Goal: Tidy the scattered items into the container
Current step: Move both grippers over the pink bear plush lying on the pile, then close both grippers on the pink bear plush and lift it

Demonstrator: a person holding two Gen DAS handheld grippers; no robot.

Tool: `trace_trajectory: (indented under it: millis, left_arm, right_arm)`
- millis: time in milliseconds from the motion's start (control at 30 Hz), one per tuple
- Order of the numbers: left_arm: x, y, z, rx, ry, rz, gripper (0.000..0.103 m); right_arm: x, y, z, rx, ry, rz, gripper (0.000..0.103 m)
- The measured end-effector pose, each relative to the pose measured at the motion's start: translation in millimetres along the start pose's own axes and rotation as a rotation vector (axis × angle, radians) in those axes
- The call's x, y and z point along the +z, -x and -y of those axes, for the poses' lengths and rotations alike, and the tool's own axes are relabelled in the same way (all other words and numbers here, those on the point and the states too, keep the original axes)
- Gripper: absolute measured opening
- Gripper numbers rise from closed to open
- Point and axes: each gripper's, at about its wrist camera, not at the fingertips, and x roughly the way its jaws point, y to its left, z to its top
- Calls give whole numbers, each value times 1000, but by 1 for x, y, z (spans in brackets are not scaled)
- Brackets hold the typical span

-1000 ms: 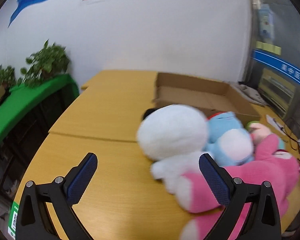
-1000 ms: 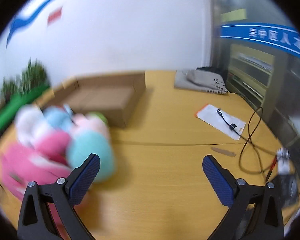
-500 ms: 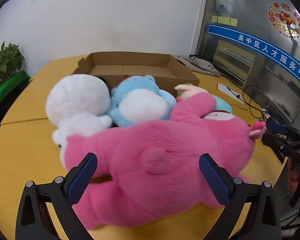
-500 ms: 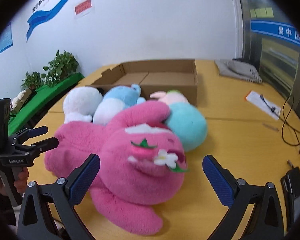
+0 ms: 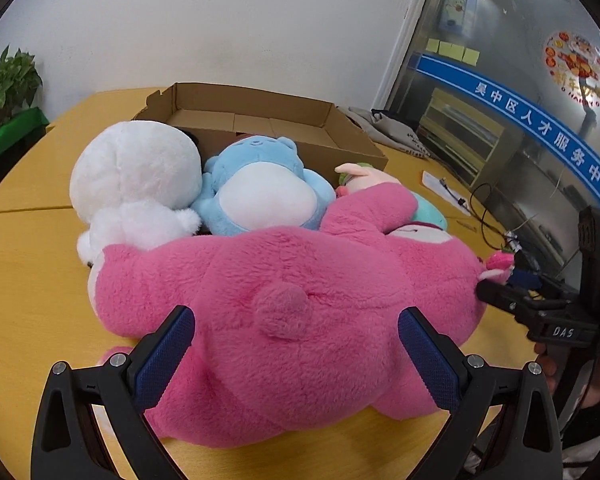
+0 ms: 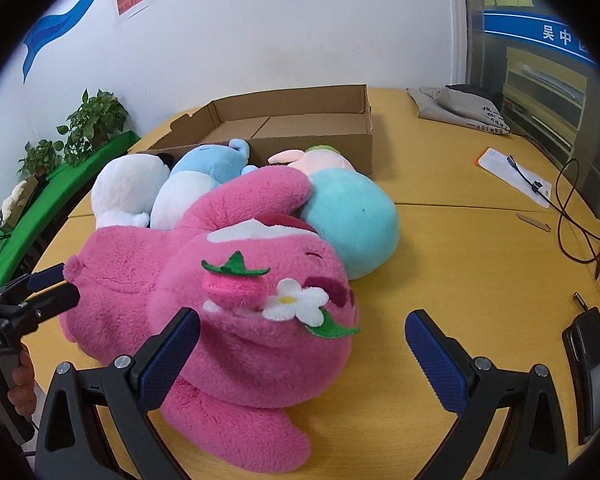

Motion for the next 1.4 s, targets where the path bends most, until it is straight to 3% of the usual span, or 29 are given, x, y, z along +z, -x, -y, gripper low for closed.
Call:
trace_trajectory:
  millis: [500, 1033, 1267, 1400]
  left_arm:
    - [5, -5, 4, -71, -6, -25, 103]
    - [0, -1, 4, -70, -7, -25, 103]
    - [-2, -31, -22, -71, 65, -96, 103]
    - [-10, -45, -41, -142, 137, -142, 103]
  right_arm:
    - [8, 2, -2, 11, -7, 20, 102]
    - [6, 1, -7, 18, 10, 21, 102]
    - [16, -17, 1, 100, -1, 11, 102]
    - [12, -50, 8, 162, -10, -41, 102]
